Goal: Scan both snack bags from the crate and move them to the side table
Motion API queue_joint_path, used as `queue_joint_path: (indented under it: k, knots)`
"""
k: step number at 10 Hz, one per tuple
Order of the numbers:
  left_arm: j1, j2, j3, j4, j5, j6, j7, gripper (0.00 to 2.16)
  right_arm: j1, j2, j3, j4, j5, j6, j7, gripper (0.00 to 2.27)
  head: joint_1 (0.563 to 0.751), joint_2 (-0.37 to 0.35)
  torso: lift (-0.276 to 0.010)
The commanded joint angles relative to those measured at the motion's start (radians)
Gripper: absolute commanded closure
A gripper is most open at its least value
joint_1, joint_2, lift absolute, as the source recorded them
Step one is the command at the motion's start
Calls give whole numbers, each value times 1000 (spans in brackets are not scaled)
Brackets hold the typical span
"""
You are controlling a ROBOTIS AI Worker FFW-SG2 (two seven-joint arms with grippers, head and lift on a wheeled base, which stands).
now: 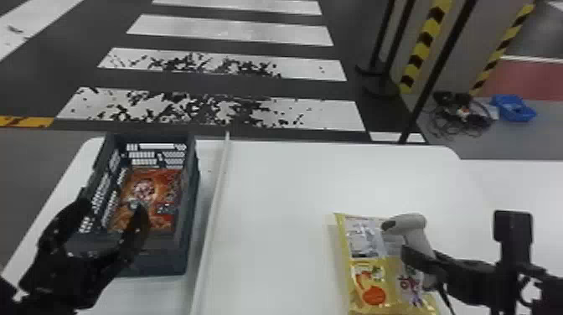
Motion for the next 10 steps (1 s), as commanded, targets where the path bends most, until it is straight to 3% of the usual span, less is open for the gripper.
queue_joint_path:
  k: [1,3,6,7,10]
  knots:
    - [0,0,5,-3,4,0,0,144,-35,-23,-23,51,-9,-8,0,2246,695,-99,-95]
    - [0,0,7,-8,4,3,0,144,-110,-63,-80,129,-41,-8,-1,2246,695,-129,-95]
    - [0,8,7,-15,4,6,6,144,-222,-131,-85,304,-22,-82,-4,2246,695,-200,-95]
    - [1,9,12,-21,4,15,6,144,-260,-157,-52,397,-12,-140,-4,2246,695,-226,-95]
    - [17,8,25,-32,4,21,8,144,-404,-184,75,709,48,-376,56,2246,695,-262,-95]
